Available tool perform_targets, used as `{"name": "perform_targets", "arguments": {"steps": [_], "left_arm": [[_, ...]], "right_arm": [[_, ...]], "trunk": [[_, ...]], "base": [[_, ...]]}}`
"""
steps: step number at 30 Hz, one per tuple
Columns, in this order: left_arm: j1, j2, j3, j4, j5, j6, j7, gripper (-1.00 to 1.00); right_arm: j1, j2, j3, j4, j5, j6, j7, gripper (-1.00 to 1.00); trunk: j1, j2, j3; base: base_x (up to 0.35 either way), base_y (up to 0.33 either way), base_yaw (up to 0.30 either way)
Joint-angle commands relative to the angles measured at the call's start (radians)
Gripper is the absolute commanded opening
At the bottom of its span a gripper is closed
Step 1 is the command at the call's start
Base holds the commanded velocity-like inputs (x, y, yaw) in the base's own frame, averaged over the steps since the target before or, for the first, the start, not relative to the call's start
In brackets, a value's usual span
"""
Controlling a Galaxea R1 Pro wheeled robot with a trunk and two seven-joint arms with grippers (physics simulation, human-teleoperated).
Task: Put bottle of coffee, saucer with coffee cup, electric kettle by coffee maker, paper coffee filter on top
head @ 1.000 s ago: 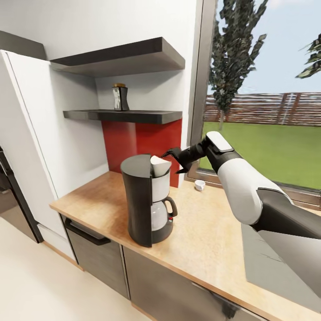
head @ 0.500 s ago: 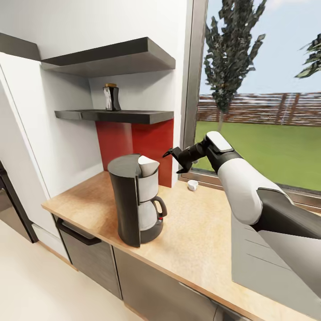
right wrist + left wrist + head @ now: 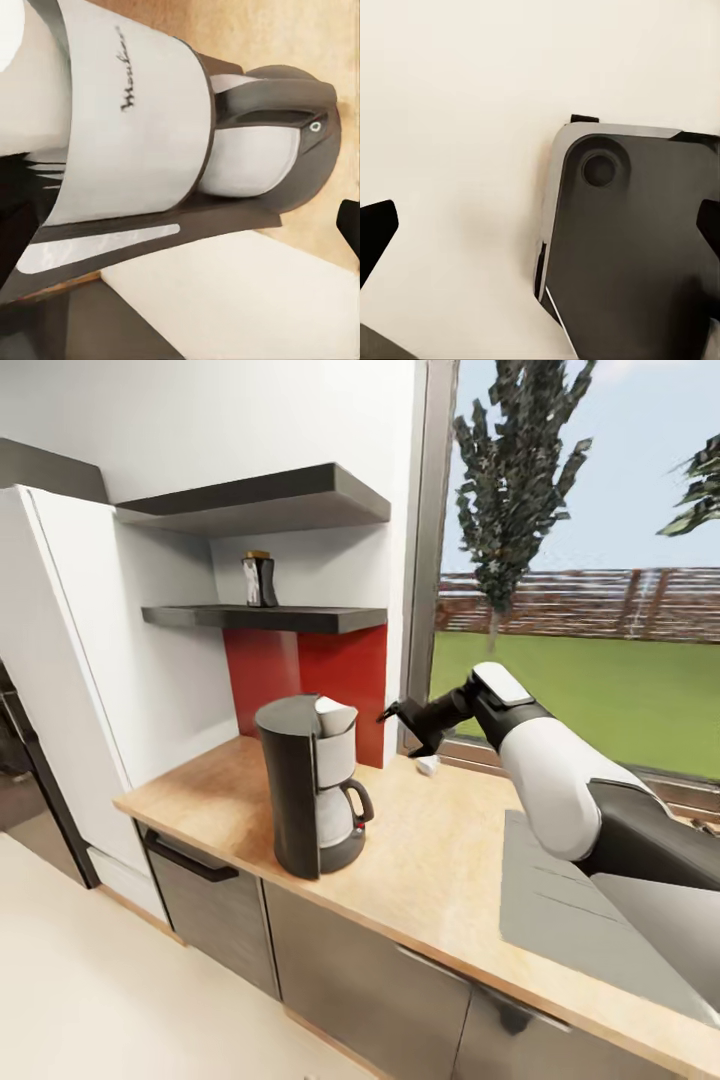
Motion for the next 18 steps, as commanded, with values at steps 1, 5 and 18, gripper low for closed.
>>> {"name": "perform_targets", "arguments": {"steps": [1, 5, 18], "left_arm": [[0.001, 0.0, 0.001, -0.002, 0.006, -0.001, 0.0, 1.0], [0.001, 0.0, 0.0, -0.002, 0.006, -0.001, 0.0, 1.0], [0.001, 0.0, 0.002, -0.002, 0.007, -0.001, 0.0, 1.0]], "right_arm": [[0.0, -0.003, -0.004, 0.0, -0.007, 0.001, -0.01, 1.0], [0.002, -0.013, -0.003, 0.004, -0.005, 0.002, -0.01, 1.0], [0.158, 0.025, 0.002, 0.056, 0.022, 0.004, -0.005, 1.0]], "trunk": [[0.0, -0.001, 0.0], [0.0, -0.001, 0.0], [0.0, -0.001, 0.0]], "base": [[-0.337, 0.0, 0.0], [-0.337, 0.0, 0.0], [-0.179, 0.0, 0.0]]}}
